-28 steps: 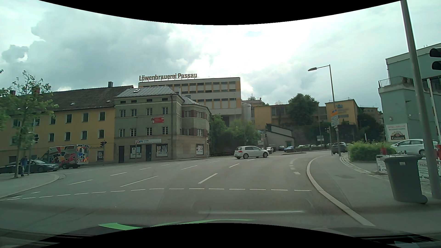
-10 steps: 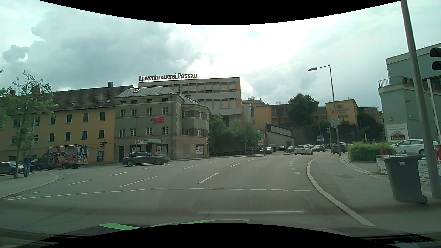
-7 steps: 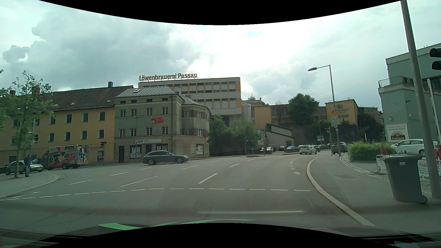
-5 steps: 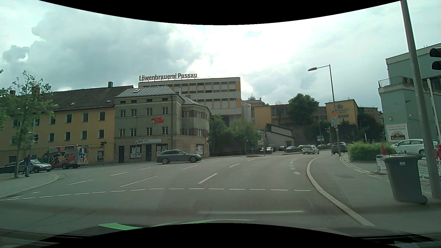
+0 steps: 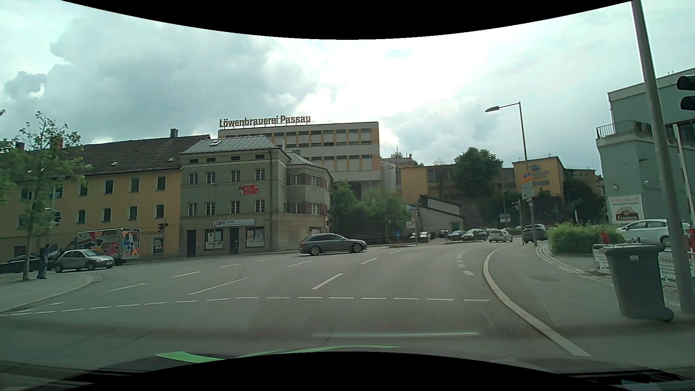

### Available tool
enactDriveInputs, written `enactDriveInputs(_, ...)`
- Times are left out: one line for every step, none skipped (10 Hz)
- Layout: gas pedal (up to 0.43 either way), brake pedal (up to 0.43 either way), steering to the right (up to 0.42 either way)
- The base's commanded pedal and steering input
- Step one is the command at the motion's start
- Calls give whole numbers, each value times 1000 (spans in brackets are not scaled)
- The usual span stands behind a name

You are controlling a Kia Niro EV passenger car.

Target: Follow the waypoints while adhering to traffic rules and regulations

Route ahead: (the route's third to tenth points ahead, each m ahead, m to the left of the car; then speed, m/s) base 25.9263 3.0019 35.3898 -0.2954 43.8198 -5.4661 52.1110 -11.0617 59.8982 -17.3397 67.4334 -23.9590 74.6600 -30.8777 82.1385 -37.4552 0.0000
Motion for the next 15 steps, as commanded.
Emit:
enactDriveInputs(0, 354, 31)
enactDriveInputs(0, 354, 31)
enactDriveInputs(0, 354, 31)
enactDriveInputs(0, 354, 31)
enactDriveInputs(0, 354, 31)
enactDriveInputs(0, 354, 31)
enactDriveInputs(0, 354, 31)
enactDriveInputs(0, 354, 31)
enactDriveInputs(0, 354, 31)
enactDriveInputs(0, 354, 31)
enactDriveInputs(0, 354, 31)
enactDriveInputs(0, 354, 31)
enactDriveInputs(0, 354, 31)
enactDriveInputs(0, 354, 31)
enactDriveInputs(0, 354, 31)
